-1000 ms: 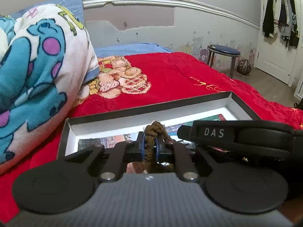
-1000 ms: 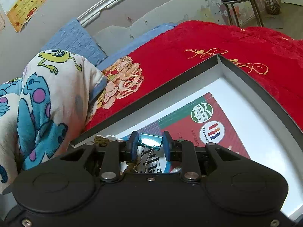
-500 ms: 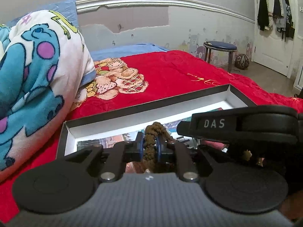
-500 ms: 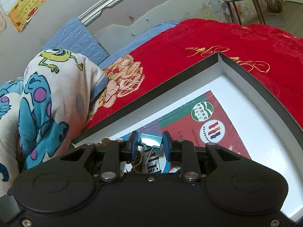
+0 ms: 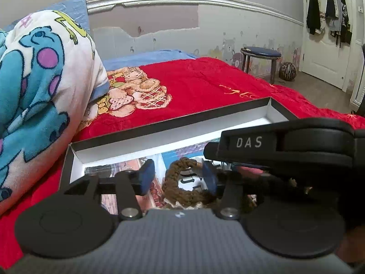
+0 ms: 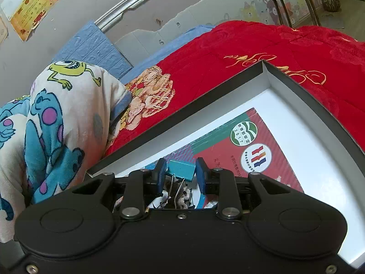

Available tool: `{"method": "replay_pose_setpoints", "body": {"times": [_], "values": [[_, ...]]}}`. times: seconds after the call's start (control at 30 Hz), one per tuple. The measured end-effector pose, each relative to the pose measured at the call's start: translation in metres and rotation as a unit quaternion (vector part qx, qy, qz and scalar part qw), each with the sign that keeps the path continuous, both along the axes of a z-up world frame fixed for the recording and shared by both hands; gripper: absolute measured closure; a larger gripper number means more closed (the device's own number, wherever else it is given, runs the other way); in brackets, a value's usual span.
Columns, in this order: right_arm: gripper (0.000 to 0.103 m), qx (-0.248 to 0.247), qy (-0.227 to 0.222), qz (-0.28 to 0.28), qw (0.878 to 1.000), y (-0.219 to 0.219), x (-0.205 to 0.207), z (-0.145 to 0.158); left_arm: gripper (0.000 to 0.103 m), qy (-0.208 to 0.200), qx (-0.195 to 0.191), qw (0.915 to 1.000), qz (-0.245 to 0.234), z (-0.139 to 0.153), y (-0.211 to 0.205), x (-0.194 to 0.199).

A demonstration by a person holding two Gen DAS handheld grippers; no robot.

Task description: Organize objects

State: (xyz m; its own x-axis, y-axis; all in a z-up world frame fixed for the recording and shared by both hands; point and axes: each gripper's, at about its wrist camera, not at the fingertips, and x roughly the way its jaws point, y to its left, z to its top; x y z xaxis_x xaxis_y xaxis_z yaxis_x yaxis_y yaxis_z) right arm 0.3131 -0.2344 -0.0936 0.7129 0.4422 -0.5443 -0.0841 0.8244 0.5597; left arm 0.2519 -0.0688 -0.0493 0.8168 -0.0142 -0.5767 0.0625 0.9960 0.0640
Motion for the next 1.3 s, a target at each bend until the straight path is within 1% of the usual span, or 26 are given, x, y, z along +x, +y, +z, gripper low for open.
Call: {"method": "replay_pose_setpoints", "body": {"times": [0.07,0.1,0.13,0.17,0.2,0.23,0.3,0.37,0.43,0.5,0.6,0.63,0.67,0.7,0.77,0.8,0.87,0.93,0.97,1.03,1.1,1.13,1.2,1.23,1.27,1.3], "values": [[0.074,0.001,-0.002,0.002,1.000,0.000,0.000,0.000,0.036,0.000,0.001,1.0000,0.003,0.001,0.002,-0.001],[0.070,0.001,-0.004,0.006,1.000,0.001,0.000,0.000,0.035,0.002,0.002,1.0000,0.004,0.002,0.003,-0.002],[0.062,0.002,-0.007,0.011,1.000,0.001,-0.001,0.001,0.033,0.003,0.002,1.0000,0.003,0.003,0.004,-0.003],[0.058,0.002,-0.011,0.014,1.000,0.002,-0.002,0.002,0.029,0.002,0.002,1.0000,0.001,0.006,0.005,-0.004],[0.050,-0.002,-0.016,0.013,1.000,0.003,-0.005,0.004,0.024,-0.003,0.003,1.0000,0.002,0.009,0.007,-0.007],[0.045,-0.009,-0.022,0.012,1.000,0.004,-0.008,0.005,0.022,-0.005,0.006,1.0000,0.004,0.012,0.009,-0.009],[0.040,-0.021,-0.028,0.014,0.999,0.007,-0.014,0.012,0.015,0.000,0.019,0.9998,0.011,0.020,0.013,-0.014],[0.039,-0.011,-0.028,0.017,0.999,0.005,-0.019,0.021,0.015,0.010,0.034,0.9991,0.022,0.030,0.016,-0.020],[0.035,0.004,-0.032,0.023,0.999,0.003,-0.030,0.037,0.015,0.017,0.036,0.9989,0.026,0.044,0.021,-0.031],[0.032,0.004,-0.042,0.031,0.999,0.003,-0.042,0.059,0.013,0.014,0.027,0.9991,0.029,0.058,0.026,-0.048],[0.026,-0.005,-0.068,0.033,0.997,0.002,-0.067,0.099,0.010,0.012,0.014,0.9993,0.034,0.080,0.029,-0.079],[0.021,-0.004,-0.077,0.030,0.997,0.000,-0.077,0.112,0.009,0.005,0.008,0.9994,0.032,0.088,0.029,-0.090],[0.019,-0.003,-0.087,0.025,0.996,-0.003,-0.089,0.124,0.002,-0.006,0.000,0.9995,0.031,0.096,0.029,-0.104],[0.017,-0.001,-0.097,0.018,0.995,-0.006,-0.102,0.136,0.000,-0.016,-0.008,0.9992,0.037,0.104,0.029,-0.116],[0.013,-0.002,-0.114,0.022,0.993,-0.013,-0.127,0.154,0.000,-0.038,-0.038,0.9972,0.051,0.116,0.031,-0.145],[0.009,-0.010,-0.124,0.025,0.992,-0.016,-0.139,0.163,0.000,-0.041,-0.053,0.9959,0.061,0.122,0.032,-0.159],[0.007,-0.044,-0.132,0.017,0.990,-0.023,-0.161,0.181,0.000,-0.038,-0.071,0.9939,0.075,0.128,0.035,-0.181],[0.002,-0.070,-0.140,-0.014,0.988,-0.035,-0.191,0.196,0.000,-0.040,-0.077,0.9927,0.084,0.129,0.038,-0.204],[0.001,-0.073,-0.150,-0.029,0.986,-0.044,-0.211,0.199,0.000,-0.045,-0.075,0.9925,0.085,0.129,0.039,-0.213],[0.000,-0.077,-0.159,-0.023,0.984,-0.057,-0.247,0.199,0.000,-0.048,-0.064,0.9945,0.068,0.130,0.038,-0.229],[0.000,-0.090,-0.153,-0.002,0.984,-0.068,-0.282,0.188,0.000,-0.051,-0.049,0.9960,0.056,0.130,0.037,-0.243],[0.000,-0.099,-0.149,-0.004,0.984,-0.072,-0.299,0.179,0.000,-0.055,-0.045,0.9959,0.057,0.128,0.037,-0.248],[0.000,-0.107,-0.151,-0.040,0.982,-0.081,-0.330,0.158,0.000,-0.072,-0.041,0.9951,0.054,0.123,0.037,-0.260],[0.000,-0.108,-0.149,-0.065,0.981,-0.083,-0.339,0.146,0.000,-0.082,-0.049,0.9941,0.051,0.119,0.038,-0.264],[0.000,-0.114,-0.135,-0.085,0.981,-0.084,-0.339,0.138,0.000,-0.094,-0.058,0.9929,0.044,0.115,0.037,-0.268],[0.000,-0.127,-0.120,-0.092,0.980,-0.082,-0.333,0.133,0.000,-0.100,-0.064,0.9922,0.039,0.110,0.036,-0.269]]}}
